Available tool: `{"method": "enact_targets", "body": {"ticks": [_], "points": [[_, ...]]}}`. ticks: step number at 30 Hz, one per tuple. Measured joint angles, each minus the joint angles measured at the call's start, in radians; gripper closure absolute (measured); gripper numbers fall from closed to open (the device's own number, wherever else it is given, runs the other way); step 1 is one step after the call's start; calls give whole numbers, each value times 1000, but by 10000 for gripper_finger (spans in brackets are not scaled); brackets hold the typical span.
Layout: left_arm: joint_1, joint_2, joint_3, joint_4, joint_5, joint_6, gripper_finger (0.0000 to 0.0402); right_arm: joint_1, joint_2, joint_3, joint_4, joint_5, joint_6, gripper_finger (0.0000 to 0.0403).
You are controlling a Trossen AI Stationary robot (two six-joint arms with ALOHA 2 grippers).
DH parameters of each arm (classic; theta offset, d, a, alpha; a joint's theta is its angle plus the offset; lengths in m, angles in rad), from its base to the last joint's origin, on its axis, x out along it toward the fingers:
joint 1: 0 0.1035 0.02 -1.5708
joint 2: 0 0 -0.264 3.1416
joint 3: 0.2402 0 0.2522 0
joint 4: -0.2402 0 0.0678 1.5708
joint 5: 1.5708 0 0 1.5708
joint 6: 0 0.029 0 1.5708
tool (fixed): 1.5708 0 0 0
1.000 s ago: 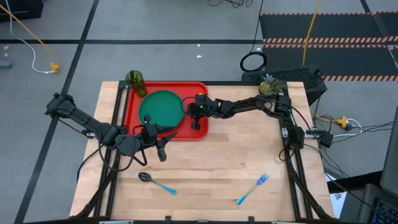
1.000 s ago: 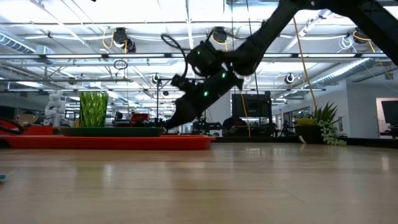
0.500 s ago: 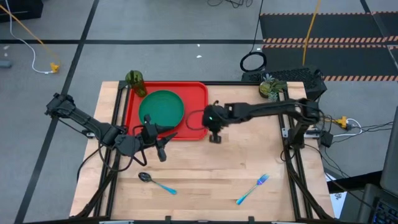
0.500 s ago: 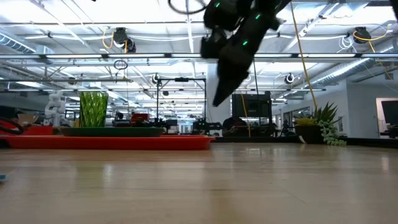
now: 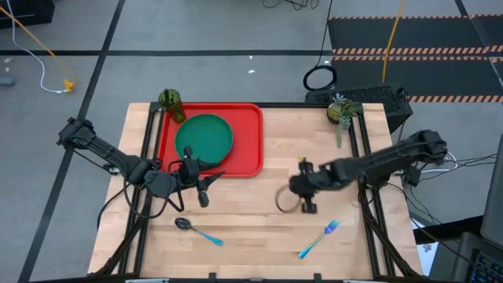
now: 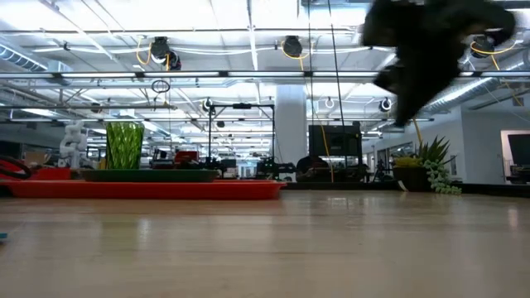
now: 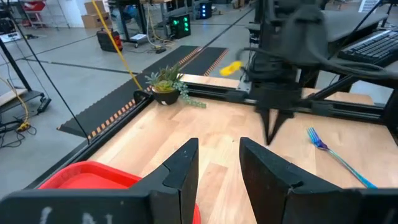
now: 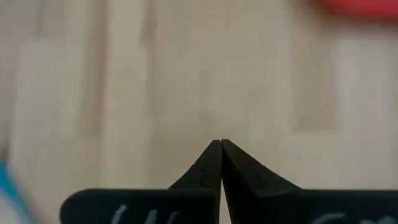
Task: Pick and place plate/cup/fork/spoon on tray
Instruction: Put the blue fork on the orange tray to the right side of the green plate
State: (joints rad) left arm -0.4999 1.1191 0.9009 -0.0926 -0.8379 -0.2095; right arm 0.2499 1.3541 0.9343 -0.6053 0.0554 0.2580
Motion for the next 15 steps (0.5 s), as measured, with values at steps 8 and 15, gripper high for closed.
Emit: {"method": "enact_targets", "body": {"ticks": [8,15], "points": [[0,0,0,-1,1,-2,282,226,-37,-64,-56,-8,146,400],[0,0,0,-1,2,0,282,397,-37,-64,-57,-8,254,363]]}}
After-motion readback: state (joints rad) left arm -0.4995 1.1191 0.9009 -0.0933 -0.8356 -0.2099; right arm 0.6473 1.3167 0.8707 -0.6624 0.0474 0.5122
